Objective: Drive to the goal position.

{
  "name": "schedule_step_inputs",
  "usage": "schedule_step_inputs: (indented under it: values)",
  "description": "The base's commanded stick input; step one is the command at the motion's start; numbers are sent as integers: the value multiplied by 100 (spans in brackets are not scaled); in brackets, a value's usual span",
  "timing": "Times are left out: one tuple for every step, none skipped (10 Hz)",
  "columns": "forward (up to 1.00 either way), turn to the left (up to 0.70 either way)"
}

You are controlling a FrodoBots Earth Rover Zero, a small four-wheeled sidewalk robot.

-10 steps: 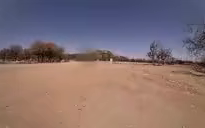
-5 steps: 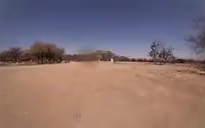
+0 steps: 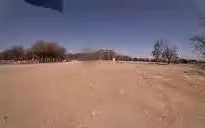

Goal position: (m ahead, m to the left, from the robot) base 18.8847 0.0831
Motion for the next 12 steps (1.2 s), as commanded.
schedule_step_inputs:
  values:
    - [100,0]
    - [100,0]
    - [100,0]
    - [100,0]
    - [100,0]
    - [100,0]
    - [100,0]
    - [100,0]
    - [100,0]
    - [100,0]
    - [100,0]
    - [100,0]
